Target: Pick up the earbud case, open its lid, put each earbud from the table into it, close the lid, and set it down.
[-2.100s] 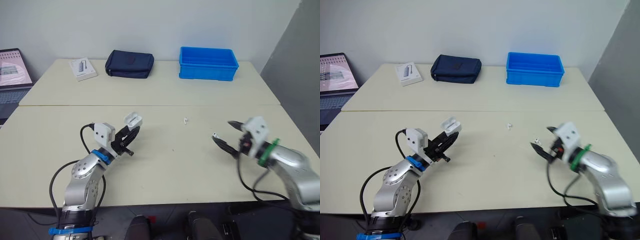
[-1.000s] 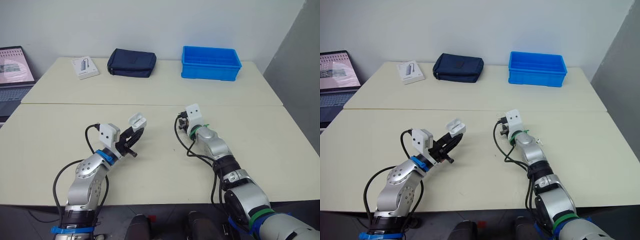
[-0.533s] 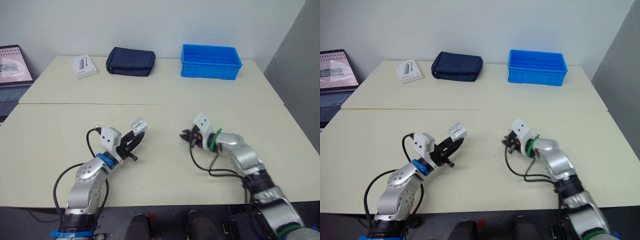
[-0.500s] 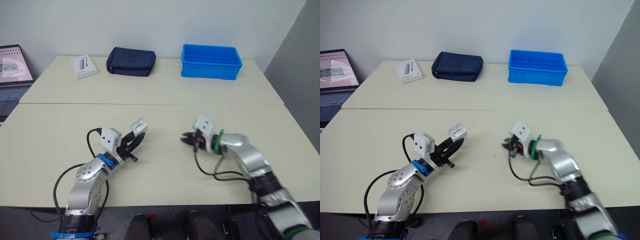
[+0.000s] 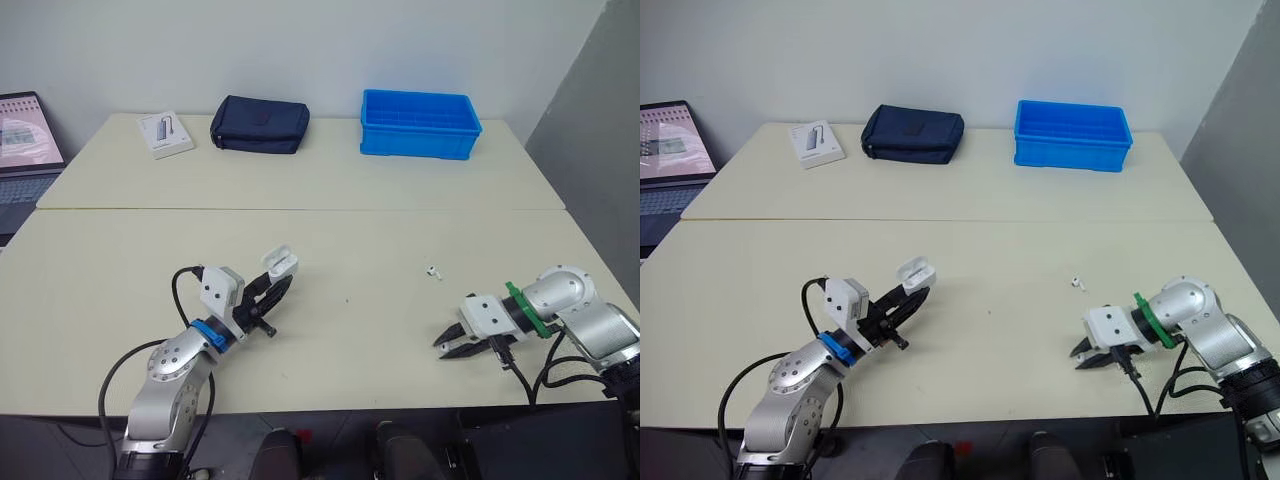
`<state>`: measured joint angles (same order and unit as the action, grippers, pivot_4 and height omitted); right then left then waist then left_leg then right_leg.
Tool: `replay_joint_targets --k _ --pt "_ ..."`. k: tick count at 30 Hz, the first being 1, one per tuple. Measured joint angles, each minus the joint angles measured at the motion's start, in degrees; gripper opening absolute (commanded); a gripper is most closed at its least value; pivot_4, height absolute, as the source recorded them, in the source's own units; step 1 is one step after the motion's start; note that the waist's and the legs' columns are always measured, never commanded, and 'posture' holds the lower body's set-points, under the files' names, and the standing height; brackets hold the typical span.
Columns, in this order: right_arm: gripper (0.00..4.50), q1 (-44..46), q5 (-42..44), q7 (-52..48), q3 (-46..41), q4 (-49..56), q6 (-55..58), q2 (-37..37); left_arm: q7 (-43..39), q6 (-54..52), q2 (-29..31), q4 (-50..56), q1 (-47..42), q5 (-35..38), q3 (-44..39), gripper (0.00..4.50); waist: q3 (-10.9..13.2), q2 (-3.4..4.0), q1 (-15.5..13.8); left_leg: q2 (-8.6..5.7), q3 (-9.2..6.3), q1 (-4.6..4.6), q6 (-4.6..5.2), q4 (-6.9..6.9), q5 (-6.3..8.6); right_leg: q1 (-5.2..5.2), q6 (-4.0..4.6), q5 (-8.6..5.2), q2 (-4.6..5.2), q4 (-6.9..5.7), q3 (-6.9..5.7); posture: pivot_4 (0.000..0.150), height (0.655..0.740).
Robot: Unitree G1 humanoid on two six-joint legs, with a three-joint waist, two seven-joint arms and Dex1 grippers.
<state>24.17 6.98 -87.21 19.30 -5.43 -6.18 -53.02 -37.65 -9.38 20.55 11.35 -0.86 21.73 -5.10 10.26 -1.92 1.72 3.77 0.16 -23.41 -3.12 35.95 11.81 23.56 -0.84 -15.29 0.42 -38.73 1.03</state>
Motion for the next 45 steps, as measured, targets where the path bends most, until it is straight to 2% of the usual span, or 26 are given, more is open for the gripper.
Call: replay_joint_targets --k 5,11,12,17,22,26,31,36,37,40,45 --pt "0.45 1.6 -1.4 -0.4 0.1 -6.5 -6.2 1.9 0.0 -0.3 0.1 0.6 1.0 0.0 0.2 0.78 0.0 -0.01 0.0 0.00 -0.03 0.03 0.00 0.02 0.00 -0.04 0.00 0.01 0.00 -0.04 -0.01 0.150 0.7400" --pt "0.45 2.6 -1.2 -1.0 0.1 -10.0 -8.1 2.5 0.1 -0.4 0.5 1.5 1.3 0.0 0.2 0.78 0.0 -0.01 -0.1 -0.03 0.00 0.16 0.00 0.05 0.00 -0.19 -0.01 0.01 0.04 -0.02 0.02 0.150 0.7400" --pt "1.17 3.0 -1.2 -1.0 0.1 -10.8 -8.2 2.8 0.3 -0.5 0.5 1.5 1.3 0.0 0.2 0.78 0.0 -0.01 -0.1 -0.03 0.01 0.22 0.00 0.05 0.00 -0.24 -0.01 0.01 0.04 -0.02 0.03 0.150 0.7400" --pt "2.81 4.5 -1.4 -1.0 0.0 -13.6 -9.8 4.1 0.6 -0.5 0.5 1.5 1.1 0.0 0.3 0.78 0.0 -0.01 -0.1 -0.04 0.02 0.38 0.00 0.02 0.00 -0.36 0.03 -0.01 0.04 -0.03 0.04 0.150 0.7400" --pt "2.84 4.6 -1.2 -1.1 -0.1 -13.6 -11.6 4.2 0.6 -0.5 0.5 1.5 0.5 0.0 0.5 0.78 0.0 -0.01 -0.1 -0.03 0.02 0.37 -0.01 -0.03 0.00 -0.35 0.02 -0.02 0.04 -0.02 0.03 0.150 0.7400" --pt "2.84 3.5 0.0 -0.9 -0.9 -6.6 -8.0 1.7 0.5 -0.5 0.5 1.4 0.5 0.0 1.0 0.78 0.1 0.07 -0.1 -0.03 0.02 0.37 -0.01 -0.02 0.00 -0.33 0.02 -0.02 0.04 -0.07 0.04 0.150 0.7400" --pt "2.84 0.9 0.7 2.0 -5.2 10.4 6.8 -5.1 0.6 -0.6 0.5 1.3 0.5 0.0 1.4 0.78 0.1 0.10 -0.3 -0.02 -0.01 0.37 -0.03 -0.04 0.01 -0.31 0.06 -0.05 0.06 -0.07 0.00 0.150 0.7400" --pt "2.84 -2.0 -4.1 7.5 -4.3 29.5 33.9 -11.2 0.6 -0.7 0.5 1.3 0.5 -0.1 1.8 0.78 0.1 0.11 -0.3 -0.02 0.03 0.37 -0.10 -0.04 0.05 -0.26 0.12 -0.09 0.10 -0.06 0.03 0.150 0.7400" --pt "2.84 -2.0 -5.1 8.4 -3.5 31.6 37.3 -11.2 0.6 -0.7 0.4 1.3 0.5 -0.1 2.0 0.78 0.1 0.11 -0.3 -0.03 0.02 0.37 -0.10 -0.02 0.05 -0.26 0.39 -0.24 0.10 -0.06 0.03 0.150 0.7400" --pt "2.84 -1.5 -7.5 11.3 -0.1 33.2 43.7 -9.2 0.7 -0.8 0.4 1.3 0.5 -0.1 2.3 0.78 0.1 0.10 -0.2 -0.05 0.04 0.36 -0.10 0.00 0.05 -0.27 0.45 -0.28 0.12 -0.05 0.03 0.150 0.7400" --pt "2.84 0.1 -11.6 14.3 5.0 30.4 45.6 -6.4 0.7 -1.1 0.2 1.2 0.5 -0.2 2.5 0.78 0.1 0.08 -0.1 -0.06 0.03 0.31 -0.10 -0.02 0.06 -0.25 0.43 -0.30 0.12 -0.01 0.00 0.150 0.7400"
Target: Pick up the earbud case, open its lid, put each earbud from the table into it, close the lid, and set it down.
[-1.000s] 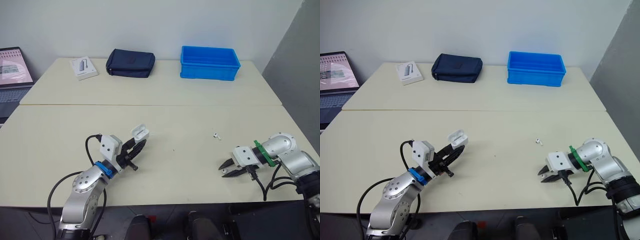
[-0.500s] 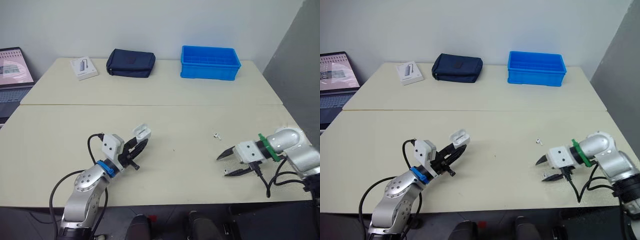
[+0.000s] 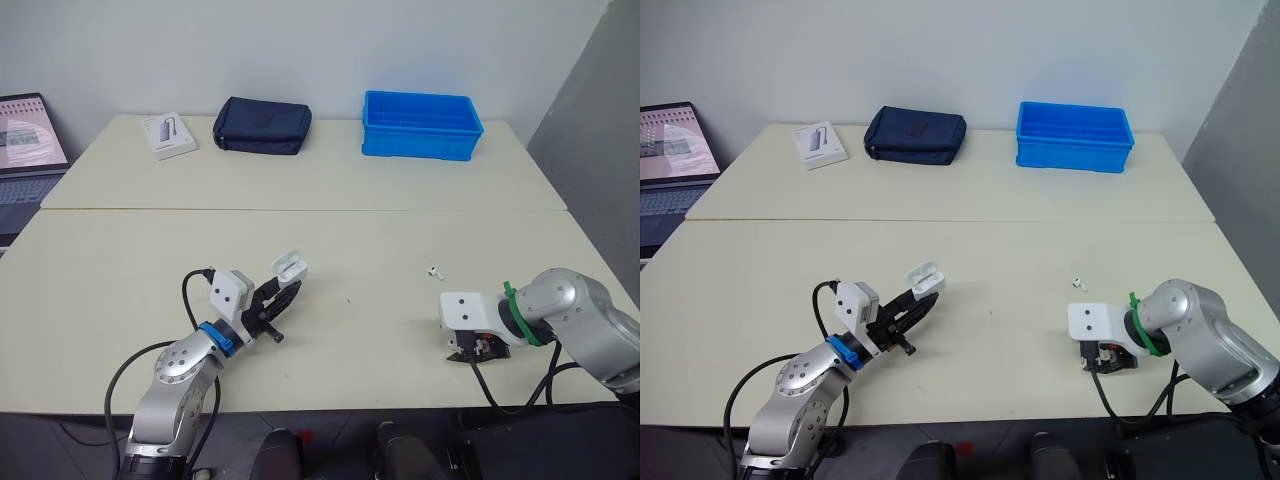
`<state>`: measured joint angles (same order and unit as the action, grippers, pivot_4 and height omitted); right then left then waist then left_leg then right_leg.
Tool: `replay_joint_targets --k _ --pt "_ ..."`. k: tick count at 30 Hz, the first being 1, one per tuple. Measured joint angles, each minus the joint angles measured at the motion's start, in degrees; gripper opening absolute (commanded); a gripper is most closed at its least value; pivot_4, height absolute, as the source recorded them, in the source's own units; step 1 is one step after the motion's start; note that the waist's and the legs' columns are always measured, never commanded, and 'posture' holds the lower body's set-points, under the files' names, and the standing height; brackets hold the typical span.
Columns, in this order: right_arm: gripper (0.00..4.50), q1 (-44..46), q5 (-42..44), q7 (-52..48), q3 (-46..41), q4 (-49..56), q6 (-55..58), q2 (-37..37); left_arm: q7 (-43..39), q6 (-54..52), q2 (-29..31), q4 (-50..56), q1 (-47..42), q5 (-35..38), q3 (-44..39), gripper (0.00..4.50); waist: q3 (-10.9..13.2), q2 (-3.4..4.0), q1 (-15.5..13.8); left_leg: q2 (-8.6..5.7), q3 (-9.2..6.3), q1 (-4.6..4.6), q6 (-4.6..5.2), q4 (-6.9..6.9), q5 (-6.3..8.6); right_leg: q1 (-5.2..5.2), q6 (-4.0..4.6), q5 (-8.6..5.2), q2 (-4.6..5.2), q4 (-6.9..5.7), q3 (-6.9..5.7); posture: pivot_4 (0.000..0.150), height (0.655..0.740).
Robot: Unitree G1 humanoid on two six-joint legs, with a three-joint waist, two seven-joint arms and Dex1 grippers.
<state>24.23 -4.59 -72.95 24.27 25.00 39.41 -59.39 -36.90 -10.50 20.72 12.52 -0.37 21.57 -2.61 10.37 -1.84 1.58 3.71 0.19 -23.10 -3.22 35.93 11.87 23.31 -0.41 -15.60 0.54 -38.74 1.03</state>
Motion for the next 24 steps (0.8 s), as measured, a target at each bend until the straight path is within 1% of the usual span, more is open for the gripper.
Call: replay_joint_targets --k 5,8,10,13,18,19,24 --pt "2.84 0.2 -1.3 0.5 0.6 -2.1 -1.1 0.1 0.0 0.0 0.0 -0.2 0.0 -0.1 0.0 0.78 0.0 0.00 0.0 0.01 -0.03 -0.02 -0.06 -0.02 0.04 0.00 -0.29 0.09 -0.02 0.00 -0.03 0.150 0.7400" --pt "2.84 0.1 -1.3 0.2 0.6 -2.4 -1.7 0.0 0.0 0.0 0.0 -0.2 0.1 -0.1 0.0 0.78 0.0 0.00 0.0 0.00 -0.03 -0.01 -0.07 -0.01 0.05 -0.01 -0.29 0.08 -0.02 0.00 -0.03 0.150 0.7400" --pt "2.84 0.1 -1.3 0.0 0.6 -2.5 -1.9 -0.1 0.0 0.0 -0.1 -0.2 0.1 -0.1 0.0 0.78 0.0 -0.01 0.0 0.00 -0.03 -0.01 -0.07 0.00 0.05 -0.02 -0.13 -0.02 -0.01 0.02 -0.02 0.150 0.7400" --pt "2.24 0.0 -1.2 -0.2 0.6 -2.6 -1.9 -0.1 0.1 0.0 -0.2 -0.2 0.2 -0.2 0.0 0.78 0.0 -0.01 0.0 0.00 -0.02 -0.01 -0.07 0.01 0.05 -0.03 -0.04 -0.06 0.00 0.02 -0.02 0.150 0.7400" --pt "0.52 -0.3 -1.0 -0.7 0.6 -2.7 -2.5 0.0 0.1 0.0 -0.5 -0.2 0.2 -0.2 0.0 0.78 0.0 -0.03 0.0 0.00 -0.02 0.02 -0.07 0.03 0.05 -0.05 -0.06 -0.05 0.00 0.01 -0.01 0.150 0.7400" --pt "0.39 -0.3 -1.0 -0.6 0.6 -2.8 -2.6 0.0 0.0 0.0 -0.5 -0.2 0.2 -0.2 0.0 0.78 0.0 -0.03 0.0 0.00 -0.02 0.04 -0.07 0.04 0.05 -0.07 -0.06 -0.05 0.00 0.01 0.00 0.150 0.7400" --pt "0.39 -0.3 -0.9 -0.6 0.4 -2.9 -2.8 0.3 0.0 0.0 -0.6 -0.3 0.2 -0.2 0.0 0.78 0.0 -0.04 0.0 0.00 -0.02 0.05 -0.07 0.04 0.05 -0.07 -0.06 -0.05 0.00 0.01 -0.01 0.150 0.7400"
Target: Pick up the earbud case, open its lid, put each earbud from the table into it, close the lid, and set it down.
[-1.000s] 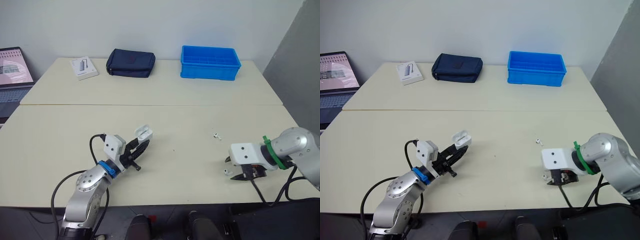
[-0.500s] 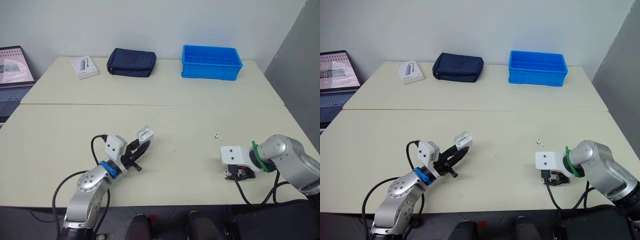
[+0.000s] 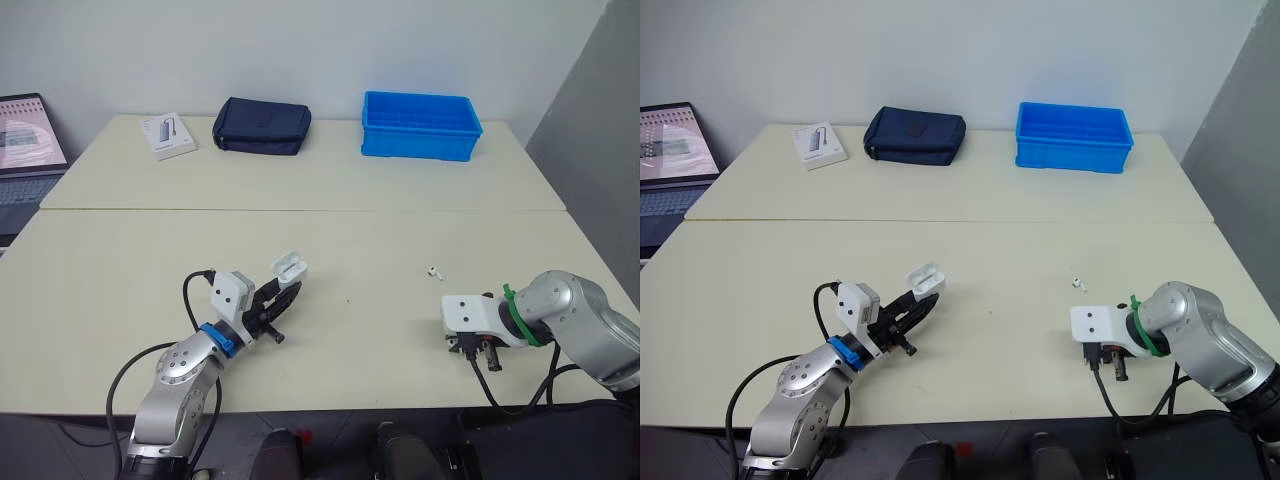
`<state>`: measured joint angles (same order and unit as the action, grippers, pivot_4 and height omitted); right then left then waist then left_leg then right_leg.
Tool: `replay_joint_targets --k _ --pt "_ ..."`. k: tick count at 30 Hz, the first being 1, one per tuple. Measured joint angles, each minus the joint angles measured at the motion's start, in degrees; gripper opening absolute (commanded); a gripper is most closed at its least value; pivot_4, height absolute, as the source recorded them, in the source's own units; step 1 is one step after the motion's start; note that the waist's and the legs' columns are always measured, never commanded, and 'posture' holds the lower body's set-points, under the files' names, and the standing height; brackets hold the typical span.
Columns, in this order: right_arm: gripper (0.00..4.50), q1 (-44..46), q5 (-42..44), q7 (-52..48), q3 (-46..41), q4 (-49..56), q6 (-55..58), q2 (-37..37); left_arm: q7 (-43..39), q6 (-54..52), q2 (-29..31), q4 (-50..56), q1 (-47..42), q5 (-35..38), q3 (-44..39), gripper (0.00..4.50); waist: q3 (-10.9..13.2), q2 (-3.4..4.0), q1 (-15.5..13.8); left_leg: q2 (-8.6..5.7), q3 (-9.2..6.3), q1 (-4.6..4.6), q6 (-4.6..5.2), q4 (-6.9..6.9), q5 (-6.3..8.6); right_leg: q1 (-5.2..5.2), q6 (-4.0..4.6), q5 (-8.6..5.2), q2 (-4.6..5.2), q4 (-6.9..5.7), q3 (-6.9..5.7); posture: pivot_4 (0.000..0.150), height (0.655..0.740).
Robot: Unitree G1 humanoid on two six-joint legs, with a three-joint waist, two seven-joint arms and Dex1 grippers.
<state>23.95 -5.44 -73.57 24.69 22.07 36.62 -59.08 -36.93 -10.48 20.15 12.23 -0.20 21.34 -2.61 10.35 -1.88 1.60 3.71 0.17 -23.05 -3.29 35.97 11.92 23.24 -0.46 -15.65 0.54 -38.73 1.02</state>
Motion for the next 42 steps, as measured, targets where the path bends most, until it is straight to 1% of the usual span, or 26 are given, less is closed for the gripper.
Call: replay_joint_targets --k 4,5,7,10,13,14,16,17,19,22,26,33,42 --pt "0.39 0.9 2.8 0.5 -2.5 -1.0 2.1 2.8 -0.3 -0.1 -0.1 0.0 -0.2 0.5 0.0 0.78 0.0 -0.01 0.1 0.00 0.00 -0.02 0.00 -0.03 0.00 0.04 -0.03 0.02 -0.02 -0.04 0.01 0.150 0.7400" --pt "0.39 1.9 4.6 1.1 -4.0 -1.0 3.7 4.4 -0.4 -0.2 -0.1 0.0 -0.3 0.9 0.0 0.78 0.0 -0.02 0.1 0.01 -0.01 -0.02 0.00 -0.03 0.00 0.04 -0.26 0.15 -0.04 -0.05 0.01 0.150 0.7400" --pt "0.39 4.4 7.9 2.6 -7.3 -1.0 7.0 8.4 -0.6 -0.3 -0.2 0.0 -0.9 1.3 0.0 0.78 0.0 -0.02 0.1 0.02 -0.05 -0.02 0.00 -0.04 0.00 0.05 -0.33 0.19 -0.07 -0.07 -0.01 0.150 0.7400" --pt "0.39 7.2 13.9 6.7 -13.3 -0.2 11.0 17.4 -1.0 -0.4 -0.2 0.0 -2.2 1.4 0.0 0.78 0.0 -0.04 0.1 0.04 -0.11 -0.04 0.00 -0.08 0.00 0.05 -0.33 0.19 -0.11 -0.07 -0.04 0.150 0.7400" --pt "0.39 8.5 20.7 13.7 -18.1 1.9 14.3 30.6 -1.3 -0.6 -0.2 0.0 -3.4 1.4 0.1 0.78 0.0 -0.02 0.1 0.05 -0.11 -0.08 0.00 -0.14 0.01 0.09 -0.33 0.19 -0.14 -0.08 -0.02 0.150 0.7400" --pt "0.39 8.6 22.6 17.6 -20.2 2.6 14.9 36.3 -1.3 -0.6 -0.2 -0.1 -4.0 1.4 0.1 0.78 0.0 -0.03 0.1 0.08 -0.16 -0.11 0.00 -0.14 0.01 0.09 -0.34 0.19 -0.16 -0.08 -0.06 0.150 0.7400" --pt "0.39 8.3 25.5 23.3 -22.2 2.9 14.1 45.2 -1.3 -0.6 -0.3 -0.5 -5.0 1.4 0.1 0.78 0.0 -0.02 0.1 0.09 -0.16 -0.14 0.00 -0.14 0.01 0.12 -0.34 0.19 -0.16 -0.10 -0.07 0.150 0.7400" --pt "0.39 7.8 26.8 25.6 -22.5 2.9 12.9 48.6 -1.3 -0.6 -0.4 -0.7 -5.4 1.4 0.2 0.78 0.0 -0.01 0.1 0.08 -0.15 -0.18 -0.01 -0.13 0.01 0.14 -0.34 0.19 -0.16 -0.10 -0.06 0.150 0.7400" --pt "0.39 5.8 27.5 28.9 -22.4 2.7 10.9 52.1 -1.3 -0.7 -0.4 -0.7 -5.6 1.4 0.3 0.78 0.0 -0.04 0.0 0.07 -0.15 -0.23 -0.01 -0.10 0.01 0.14 -0.35 0.19 -0.12 -0.06 -0.07 0.150 0.7400" --pt "0.39 3.8 26.9 33.8 -21.3 0.3 7.0 56.3 -1.4 -0.9 -0.4 -1.2 -5.8 1.4 0.3 0.78 0.0 -0.04 0.0 0.04 -0.10 -0.30 0.00 -0.04 0.01 0.19 -0.42 0.24 -0.07 -0.06 -0.03 0.150 0.7400" --pt "0.39 2.2 25.7 37.5 -17.8 -3.7 1.0 59.7 -1.6 -1.5 -0.4 -1.2 -6.9 1.5 0.5 0.78 0.0 -0.03 0.1 0.08 -0.14 -0.28 0.00 -0.05 0.00 0.24 -0.42 0.24 -0.14 -0.14 -0.05 0.150 0.7400" --pt "0.39 1.9 24.1 40.5 -15.0 -10.6 -7.2 61.6 -2.6 -1.5 -0.3 -1.7 -7.4 1.6 0.6 0.78 0.0 -0.03 0.1 0.10 -0.12 -0.30 0.00 -0.06 0.00 0.27 -0.42 0.24 -0.16 -0.13 -0.03 0.150 0.7400" --pt "0.39 0.2 23.5 41.2 -11.9 -13.4 -10.7 61.7 -3.1 -1.5 -0.3 -2.0 -7.5 1.6 0.6 0.78 0.0 -0.03 0.1 0.11 -0.13 -0.31 0.00 -0.07 0.00 0.28 -0.42 0.24 -0.16 -0.13 -0.04 0.150 0.7400"
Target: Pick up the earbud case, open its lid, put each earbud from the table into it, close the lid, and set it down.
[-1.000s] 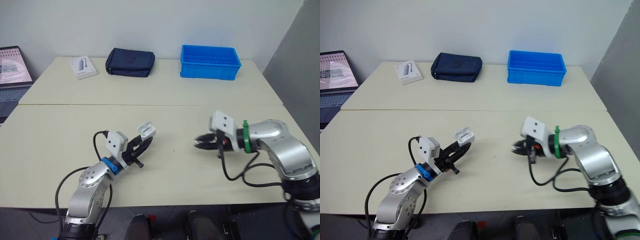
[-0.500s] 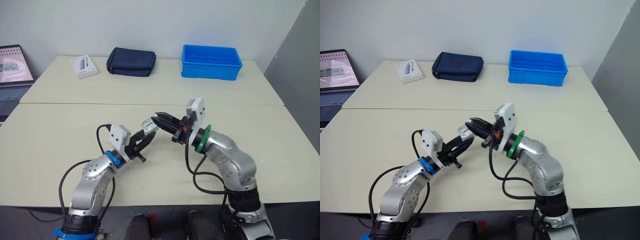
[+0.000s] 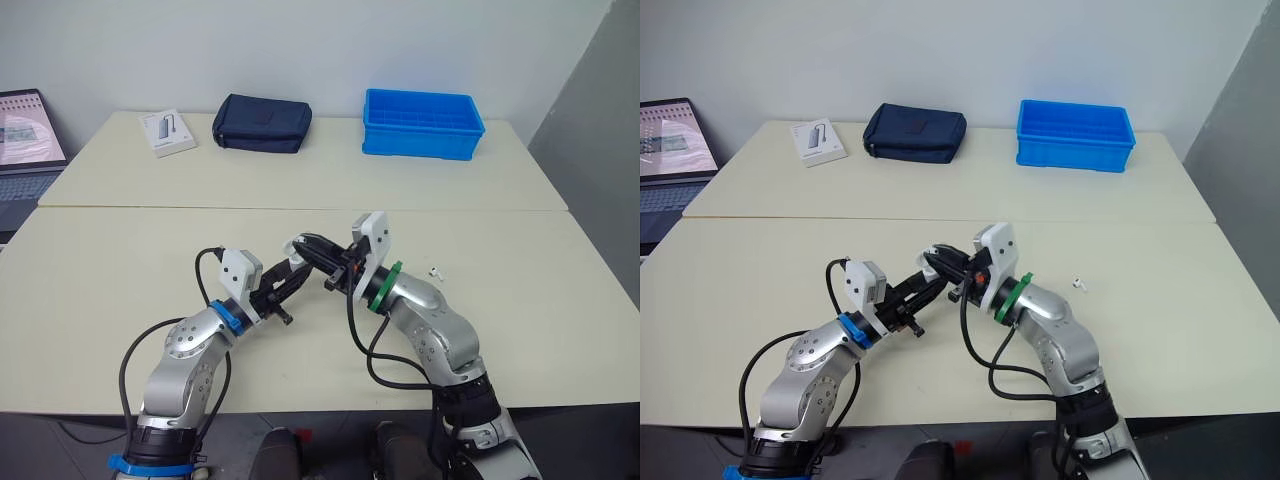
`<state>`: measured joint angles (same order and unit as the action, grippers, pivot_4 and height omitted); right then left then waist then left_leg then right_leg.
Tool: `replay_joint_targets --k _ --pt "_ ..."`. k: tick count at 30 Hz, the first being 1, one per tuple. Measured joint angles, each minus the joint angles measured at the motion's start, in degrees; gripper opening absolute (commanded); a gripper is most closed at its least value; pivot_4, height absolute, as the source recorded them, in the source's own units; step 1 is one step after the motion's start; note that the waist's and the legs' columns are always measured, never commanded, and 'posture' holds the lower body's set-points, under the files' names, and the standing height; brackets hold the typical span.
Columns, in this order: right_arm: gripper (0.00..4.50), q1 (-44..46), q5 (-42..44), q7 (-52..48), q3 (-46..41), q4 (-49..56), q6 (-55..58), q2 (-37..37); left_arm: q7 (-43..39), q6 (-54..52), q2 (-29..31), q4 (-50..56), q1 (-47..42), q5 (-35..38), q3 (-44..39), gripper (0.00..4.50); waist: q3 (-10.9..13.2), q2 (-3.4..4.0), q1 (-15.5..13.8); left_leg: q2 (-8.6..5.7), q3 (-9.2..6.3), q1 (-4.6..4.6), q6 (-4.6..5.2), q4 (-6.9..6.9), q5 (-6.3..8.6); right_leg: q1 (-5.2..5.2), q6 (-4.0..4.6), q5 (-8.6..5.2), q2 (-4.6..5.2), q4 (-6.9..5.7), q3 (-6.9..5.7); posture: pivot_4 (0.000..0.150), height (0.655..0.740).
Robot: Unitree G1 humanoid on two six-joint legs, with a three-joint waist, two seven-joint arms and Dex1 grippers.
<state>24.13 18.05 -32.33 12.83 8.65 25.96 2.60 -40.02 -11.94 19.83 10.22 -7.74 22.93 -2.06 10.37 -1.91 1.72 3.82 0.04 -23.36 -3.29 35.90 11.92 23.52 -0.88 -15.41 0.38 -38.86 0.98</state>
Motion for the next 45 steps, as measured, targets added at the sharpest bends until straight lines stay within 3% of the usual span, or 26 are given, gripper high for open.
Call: replay_joint_targets --k 22,31,41,45 --pt "0.39 -1.4 -1.6 2.0 3.2 -5.1 -6.3 1.8 -0.3 0.0 -0.1 -1.1 0.0 -0.1 0.0 0.78 0.0 0.00 0.0 0.00 0.00 -0.02 0.00 0.00 0.00 0.02 0.00 0.00 0.00 0.01 0.01 0.150 0.7400" --pt "3.54 -2.4 -3.3 2.4 5.2 -3.6 -7.8 0.7 0.7 -0.2 -0.2 -1.2 0.0 -0.4 0.0 0.78 0.0 0.00 0.0 0.01 0.01 -0.02 0.00 -0.01 0.00 0.03 0.00 0.00 0.00 0.01 0.01 0.150 0.7400" --pt "3.55 -3.3 -1.9 2.4 3.2 3.9 -3.1 -4.2 0.6 -0.1 -0.4 -1.1 -0.1 -0.3 0.0 0.78 0.0 0.00 0.0 0.01 0.01 -0.06 0.00 -0.01 0.00 0.05 0.00 0.00 0.01 0.02 0.01 0.150 0.7400" --pt "3.55 -5.4 1.5 -0.2 -1.0 12.5 0.4 -13.0 0.6 0.1 -0.5 -1.2 -0.3 -0.3 -0.1 0.78 0.0 -0.01 -0.3 -0.03 0.00 -0.11 0.00 0.00 0.00 0.03 0.00 0.00 0.05 0.13 -0.02 0.150 0.7400"
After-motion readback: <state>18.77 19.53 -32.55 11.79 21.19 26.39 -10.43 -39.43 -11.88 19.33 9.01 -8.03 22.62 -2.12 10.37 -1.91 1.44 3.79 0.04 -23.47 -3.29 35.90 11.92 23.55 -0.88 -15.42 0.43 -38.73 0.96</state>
